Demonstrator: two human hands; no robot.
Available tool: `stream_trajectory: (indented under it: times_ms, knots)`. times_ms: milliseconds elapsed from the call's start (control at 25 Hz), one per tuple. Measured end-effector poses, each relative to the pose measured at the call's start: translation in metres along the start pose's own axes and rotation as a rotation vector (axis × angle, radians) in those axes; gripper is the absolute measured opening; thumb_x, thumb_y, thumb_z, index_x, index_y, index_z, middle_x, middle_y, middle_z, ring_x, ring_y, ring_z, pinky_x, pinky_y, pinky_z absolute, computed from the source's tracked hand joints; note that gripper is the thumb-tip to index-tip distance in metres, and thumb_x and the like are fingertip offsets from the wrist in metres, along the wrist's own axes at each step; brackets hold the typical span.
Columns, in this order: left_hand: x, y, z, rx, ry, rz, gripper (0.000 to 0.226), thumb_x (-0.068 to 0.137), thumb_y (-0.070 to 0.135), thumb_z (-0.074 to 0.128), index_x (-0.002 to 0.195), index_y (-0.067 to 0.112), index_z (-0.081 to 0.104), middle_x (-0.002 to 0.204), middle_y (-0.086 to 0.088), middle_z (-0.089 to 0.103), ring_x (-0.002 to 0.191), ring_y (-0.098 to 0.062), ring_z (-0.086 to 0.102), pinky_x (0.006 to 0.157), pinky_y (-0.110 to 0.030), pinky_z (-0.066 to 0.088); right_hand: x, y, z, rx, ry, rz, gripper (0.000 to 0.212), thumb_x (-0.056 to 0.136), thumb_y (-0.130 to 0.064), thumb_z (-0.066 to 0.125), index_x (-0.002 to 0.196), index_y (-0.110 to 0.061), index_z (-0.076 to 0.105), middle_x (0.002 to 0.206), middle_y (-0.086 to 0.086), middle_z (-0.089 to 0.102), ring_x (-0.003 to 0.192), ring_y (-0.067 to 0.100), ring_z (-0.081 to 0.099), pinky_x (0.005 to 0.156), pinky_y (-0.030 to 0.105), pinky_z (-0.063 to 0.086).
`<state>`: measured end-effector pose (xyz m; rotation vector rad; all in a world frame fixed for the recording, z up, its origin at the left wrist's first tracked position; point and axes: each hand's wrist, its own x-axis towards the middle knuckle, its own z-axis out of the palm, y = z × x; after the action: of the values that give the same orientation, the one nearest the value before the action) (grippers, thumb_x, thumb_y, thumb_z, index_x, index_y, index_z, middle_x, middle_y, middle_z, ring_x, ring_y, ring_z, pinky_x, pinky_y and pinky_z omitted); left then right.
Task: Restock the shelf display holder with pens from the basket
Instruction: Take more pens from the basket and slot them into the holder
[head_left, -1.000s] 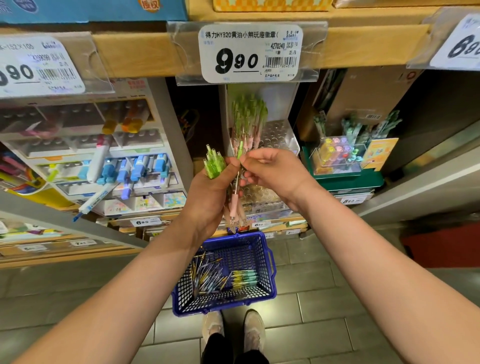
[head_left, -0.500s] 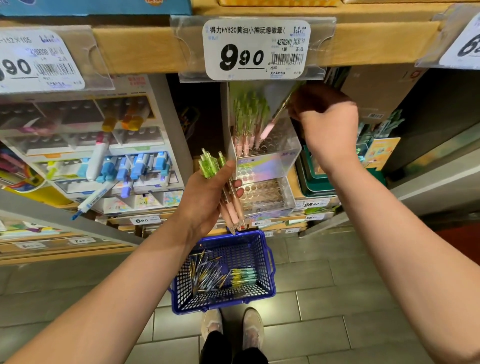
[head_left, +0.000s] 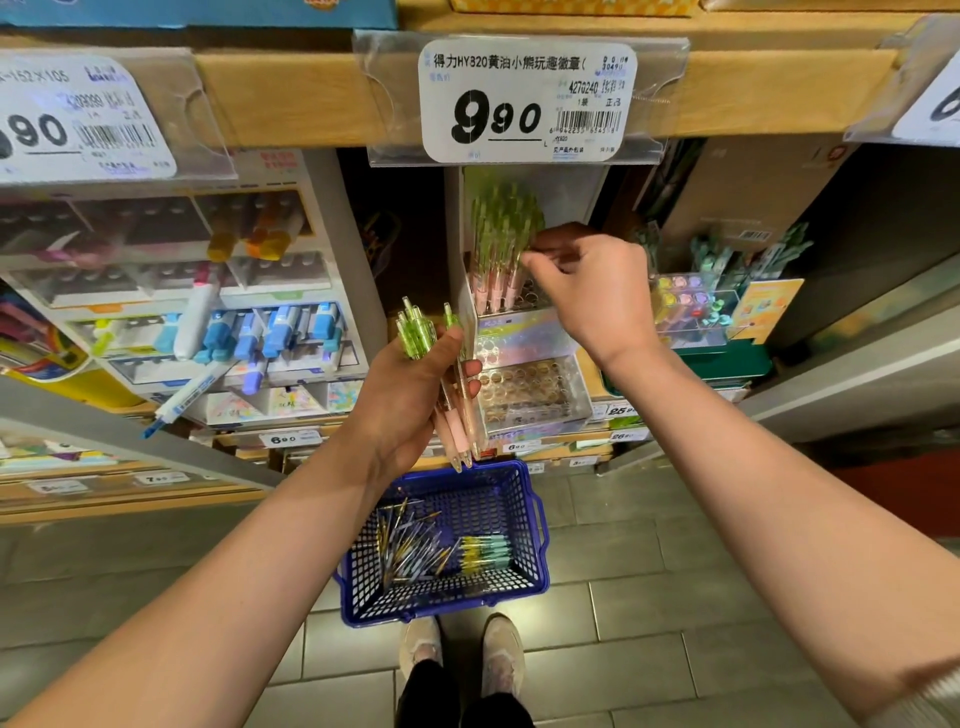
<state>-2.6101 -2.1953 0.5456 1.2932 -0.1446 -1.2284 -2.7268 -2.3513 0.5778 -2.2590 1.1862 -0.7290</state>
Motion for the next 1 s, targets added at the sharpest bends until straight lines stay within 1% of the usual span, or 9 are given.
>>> stream_trajectory:
  times_ms: [120,240,360,440,520,640,800,880,1000]
  knots:
    - [-0.002,0.004,0.001,-0.004,-0.021,0.004,0.015,0.099,0.014,0.064,0.113,0.010,0.060,0.089,-0.009,0.065,0.078,-0.020,0.066,0.074,-0.035,0.058,0.001,-0.003,-0.003,-0.022,-0.024,0.095,0.030,0.090,-0.037,0.073,0.075,-0.011,0.074,0.069,-0.007,0.070,0.071,0.009,0.068,0.075,0.025,0.055]
    - [-0.003,0.006,0.007,0.007,-0.042,0.023,0.021,0.096,0.013,0.067,0.116,0.006,0.063,0.090,-0.011,0.064,0.077,-0.020,0.066,0.076,-0.037,0.055,-0.015,-0.012,-0.004,0.229,-0.182,0.217,0.021,0.088,-0.039,0.076,0.073,-0.025,0.072,0.065,-0.006,0.072,0.066,0.009,0.071,0.073,0.029,0.060]
    - [-0.005,0.005,0.014,0.043,-0.076,0.042,0.027,0.094,0.012,0.069,0.116,-0.003,0.068,0.083,-0.008,0.071,0.072,-0.016,0.069,0.068,-0.029,0.058,-0.028,-0.016,0.000,0.586,-0.492,0.416,0.008,0.089,-0.026,0.076,0.088,-0.018,0.079,0.079,0.010,0.076,0.079,0.031,0.073,0.086,0.043,0.061]
    - [-0.007,0.004,0.015,0.080,-0.097,0.046,0.018,0.094,0.013,0.069,0.108,0.002,0.073,0.081,-0.007,0.075,0.071,-0.014,0.070,0.066,-0.025,0.059,-0.028,-0.010,0.001,0.708,-0.549,0.513,0.011,0.090,-0.017,0.074,0.096,-0.009,0.078,0.075,0.009,0.071,0.075,0.027,0.067,0.085,0.039,0.059]
    - [-0.008,0.004,0.016,0.111,-0.105,0.046,0.015,0.094,0.014,0.068,0.106,0.007,0.074,0.080,-0.007,0.076,0.073,-0.014,0.070,0.071,-0.025,0.059,-0.029,-0.007,0.003,0.703,-0.501,0.513,0.008,0.092,-0.014,0.073,0.095,-0.008,0.077,0.073,0.003,0.070,0.072,0.016,0.063,0.078,0.033,0.059]
    - [-0.007,0.004,0.017,0.090,-0.081,0.015,0.024,0.096,0.020,0.068,0.114,0.003,0.070,0.080,-0.006,0.074,0.075,-0.017,0.071,0.071,-0.030,0.059,-0.027,-0.002,-0.004,0.710,-0.364,0.482,0.013,0.095,-0.015,0.069,0.085,-0.015,0.076,0.072,0.001,0.075,0.070,0.016,0.070,0.073,0.036,0.062]
    - [-0.008,0.004,0.012,0.048,-0.067,-0.046,0.030,0.097,0.016,0.067,0.121,-0.002,0.066,0.078,-0.009,0.072,0.069,-0.018,0.070,0.068,-0.029,0.061,-0.004,0.016,-0.034,0.486,0.017,0.409,0.024,0.092,-0.013,0.062,0.070,-0.013,0.070,0.069,0.004,0.075,0.071,0.022,0.075,0.078,0.053,0.061]
    - [-0.009,0.002,0.010,0.035,-0.080,-0.059,0.036,0.097,0.014,0.066,0.128,-0.004,0.062,0.081,-0.011,0.070,0.071,-0.019,0.069,0.068,-0.028,0.060,0.007,0.019,-0.045,0.338,0.157,0.335,0.019,0.088,-0.010,0.058,0.080,-0.012,0.074,0.079,0.006,0.076,0.075,0.023,0.075,0.074,0.050,0.061]
    - [-0.009,-0.002,0.009,0.026,-0.089,-0.066,0.042,0.097,0.014,0.065,0.133,-0.006,0.058,0.081,-0.010,0.067,0.071,-0.018,0.066,0.066,-0.026,0.058,0.012,0.014,-0.046,0.081,0.191,0.180,0.027,0.086,-0.010,0.056,0.104,-0.012,0.077,0.094,0.008,0.076,0.081,0.025,0.070,0.072,0.038,0.057]
